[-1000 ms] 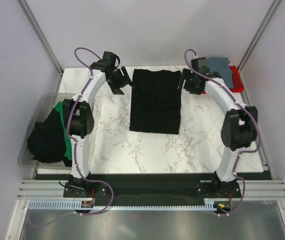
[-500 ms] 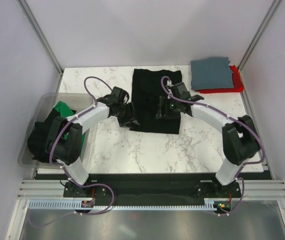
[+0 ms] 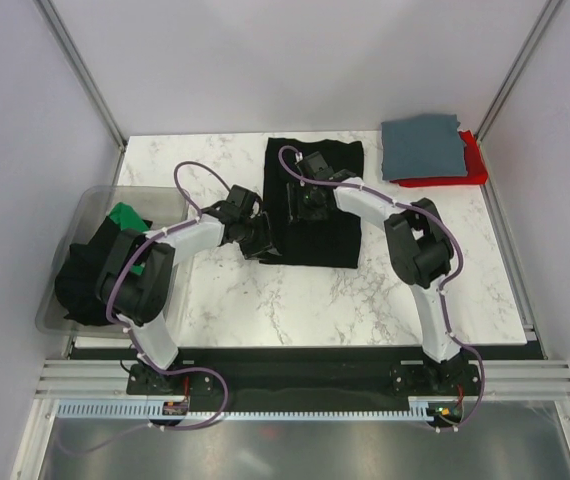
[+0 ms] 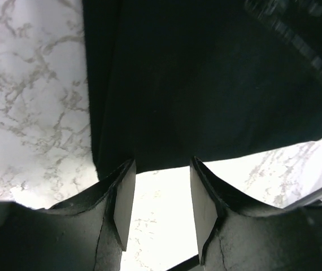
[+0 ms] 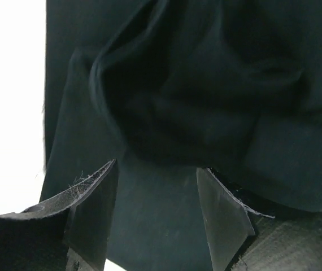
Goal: Fold and stack the t-shirts
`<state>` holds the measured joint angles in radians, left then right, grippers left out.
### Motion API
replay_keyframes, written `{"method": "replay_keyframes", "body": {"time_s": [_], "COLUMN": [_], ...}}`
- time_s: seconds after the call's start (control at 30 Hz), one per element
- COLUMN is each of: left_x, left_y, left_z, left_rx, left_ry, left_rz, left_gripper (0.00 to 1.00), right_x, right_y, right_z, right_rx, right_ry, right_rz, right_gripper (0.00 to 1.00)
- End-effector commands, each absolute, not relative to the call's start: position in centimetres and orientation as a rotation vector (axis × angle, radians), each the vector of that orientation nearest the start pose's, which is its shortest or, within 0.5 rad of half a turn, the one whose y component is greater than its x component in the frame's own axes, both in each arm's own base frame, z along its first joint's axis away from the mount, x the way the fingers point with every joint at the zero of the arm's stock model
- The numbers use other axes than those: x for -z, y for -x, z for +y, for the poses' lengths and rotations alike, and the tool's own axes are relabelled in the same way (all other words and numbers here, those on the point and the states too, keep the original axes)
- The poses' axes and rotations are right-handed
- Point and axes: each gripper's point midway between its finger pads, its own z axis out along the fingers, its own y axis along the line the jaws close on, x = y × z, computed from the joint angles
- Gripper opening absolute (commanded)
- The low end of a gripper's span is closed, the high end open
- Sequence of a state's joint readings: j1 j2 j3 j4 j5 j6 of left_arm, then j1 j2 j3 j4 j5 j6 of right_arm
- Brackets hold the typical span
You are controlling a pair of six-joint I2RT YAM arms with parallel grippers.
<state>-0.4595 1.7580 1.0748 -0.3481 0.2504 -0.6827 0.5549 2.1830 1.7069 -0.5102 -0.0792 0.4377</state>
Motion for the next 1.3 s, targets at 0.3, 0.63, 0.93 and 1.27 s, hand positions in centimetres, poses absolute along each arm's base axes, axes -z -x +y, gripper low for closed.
{"method": "replay_keyframes", "body": {"time_s": [0.3,0.63,0.93,1.27], "left_x": [0.5,0.1,-9.3,-8.3], "left_y": [-30.3,-29.4,-30.9,-31.7], "left_z": [-21.9,-21.3,-20.9,-18.8], "left_rx": [0.629,0.628,0.658,0.558], "left_ry": [0.262,0.256,0.212,0.236], "left_rz": [2.779,2.758,2.558,2.579], "left_gripper": [0.43,0.48,0.96,0.96], "right_x": [-5.3,-21.3,-23.5,-10.5], "right_y": [-51.1,-59.6,-48.0,-30.9], "right_z": [29.2,29.0,22.5,19.1], "right_rx": [-0.189,-0.193,-0.287,-0.563], "right_ry": [0.207,0.127,0.003,-0.134], "right_rz": [2.496,1.999,2.109,2.440], "right_gripper": [0.69,0.75,0.80,0.76]}}
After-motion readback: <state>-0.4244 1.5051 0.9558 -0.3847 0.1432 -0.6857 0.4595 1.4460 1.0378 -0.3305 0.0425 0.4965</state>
